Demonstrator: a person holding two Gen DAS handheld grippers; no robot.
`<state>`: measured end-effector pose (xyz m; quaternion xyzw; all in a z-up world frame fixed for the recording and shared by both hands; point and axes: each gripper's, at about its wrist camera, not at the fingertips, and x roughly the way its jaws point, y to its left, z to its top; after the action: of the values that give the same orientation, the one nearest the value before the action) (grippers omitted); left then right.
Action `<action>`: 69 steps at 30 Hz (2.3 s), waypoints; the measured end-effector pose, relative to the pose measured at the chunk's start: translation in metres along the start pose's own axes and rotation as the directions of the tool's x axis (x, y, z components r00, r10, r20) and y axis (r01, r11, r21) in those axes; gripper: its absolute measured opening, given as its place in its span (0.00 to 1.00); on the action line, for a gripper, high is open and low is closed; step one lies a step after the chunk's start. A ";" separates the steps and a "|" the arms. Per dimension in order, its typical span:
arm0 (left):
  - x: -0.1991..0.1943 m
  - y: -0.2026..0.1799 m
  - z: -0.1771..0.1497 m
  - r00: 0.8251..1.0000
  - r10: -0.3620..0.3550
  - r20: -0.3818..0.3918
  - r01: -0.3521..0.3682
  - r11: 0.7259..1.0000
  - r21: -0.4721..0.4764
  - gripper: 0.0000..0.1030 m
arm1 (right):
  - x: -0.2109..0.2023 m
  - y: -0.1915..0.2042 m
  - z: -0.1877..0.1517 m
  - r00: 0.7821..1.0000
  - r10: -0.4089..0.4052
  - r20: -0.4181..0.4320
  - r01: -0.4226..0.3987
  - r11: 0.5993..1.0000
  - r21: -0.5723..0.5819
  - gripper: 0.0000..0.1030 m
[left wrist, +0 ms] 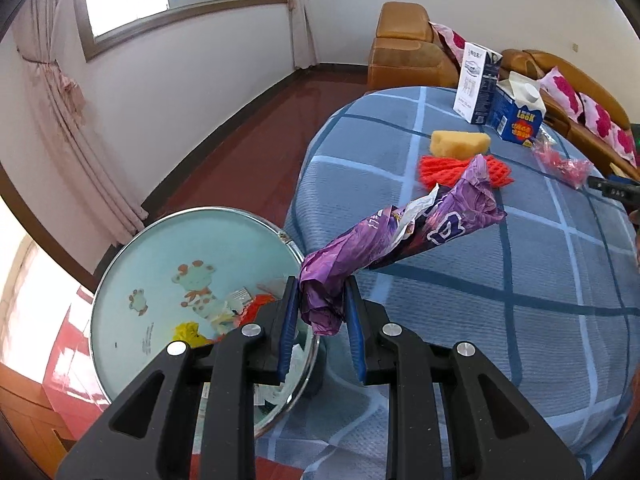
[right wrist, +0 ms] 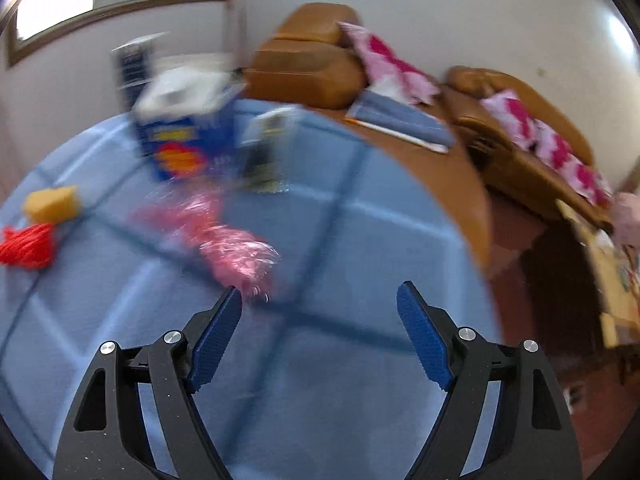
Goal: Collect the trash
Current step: 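Carry the purple wrapper to the bucket with the left gripper while the right grasps the pink bag, then hold the purple wrapper over the bucket with the left gripper while the right brings the pink bag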
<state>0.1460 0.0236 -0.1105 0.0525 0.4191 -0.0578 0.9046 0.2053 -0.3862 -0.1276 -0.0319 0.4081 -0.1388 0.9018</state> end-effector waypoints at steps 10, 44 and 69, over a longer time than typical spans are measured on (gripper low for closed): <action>-0.011 0.017 0.004 0.999 0.021 0.044 -0.019 0.999 -0.029 0.22 | -0.030 -0.018 0.002 0.985 0.122 0.120 -0.146 0.965 0.219 0.76; -0.047 0.071 -0.019 0.982 0.183 0.049 -0.179 0.982 -0.064 0.22 | -0.088 0.128 0.000 0.857 0.483 0.182 -0.479 0.875 -0.064 0.12; -0.093 0.111 -0.032 0.952 0.284 0.112 -0.268 0.953 -0.139 0.22 | -0.119 0.277 -0.008 0.770 0.632 0.083 -0.571 0.742 -0.352 0.12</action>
<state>0.0787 0.1430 -0.0551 0.0514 0.3504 0.0918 0.9307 0.1868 -0.0865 -0.0932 -0.0512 0.3213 0.2299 0.9172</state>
